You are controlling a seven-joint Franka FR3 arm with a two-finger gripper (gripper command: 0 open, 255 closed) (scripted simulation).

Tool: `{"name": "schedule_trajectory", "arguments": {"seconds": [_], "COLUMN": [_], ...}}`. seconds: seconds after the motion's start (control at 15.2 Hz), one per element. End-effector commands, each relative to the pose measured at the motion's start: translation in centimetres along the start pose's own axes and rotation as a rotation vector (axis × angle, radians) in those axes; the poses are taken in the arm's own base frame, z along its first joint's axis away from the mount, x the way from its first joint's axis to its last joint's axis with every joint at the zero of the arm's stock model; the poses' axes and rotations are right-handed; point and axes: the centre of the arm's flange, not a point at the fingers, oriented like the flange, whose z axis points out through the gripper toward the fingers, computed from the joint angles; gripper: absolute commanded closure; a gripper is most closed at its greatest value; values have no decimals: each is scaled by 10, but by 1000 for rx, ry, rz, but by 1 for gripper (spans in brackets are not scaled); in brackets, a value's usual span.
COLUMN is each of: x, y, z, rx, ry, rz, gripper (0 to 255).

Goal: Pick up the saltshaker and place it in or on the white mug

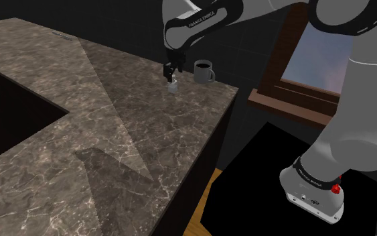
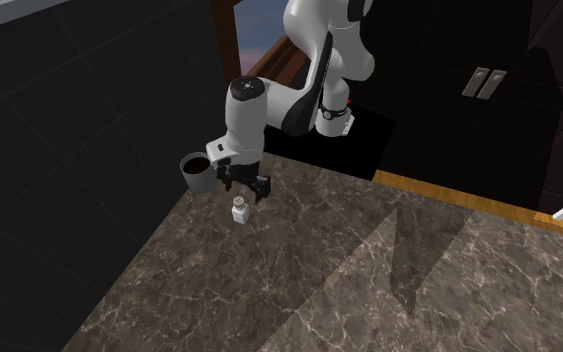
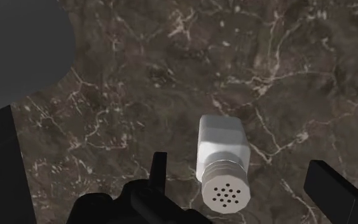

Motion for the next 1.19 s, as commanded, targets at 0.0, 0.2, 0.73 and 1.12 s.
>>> {"name": "schedule_trajectory", "arguments": {"seconds": [0.0, 0.2, 0.73, 1.12], "x": [3, 3, 3, 3], "y": [-1, -1, -1, -1], "z": [10, 26, 39, 39], "rx": [-1, -1, -1, -1], "ry": [2, 2, 2, 2], "rz": [-4, -4, -4, -4], "gripper": [0, 0, 0, 255]}}
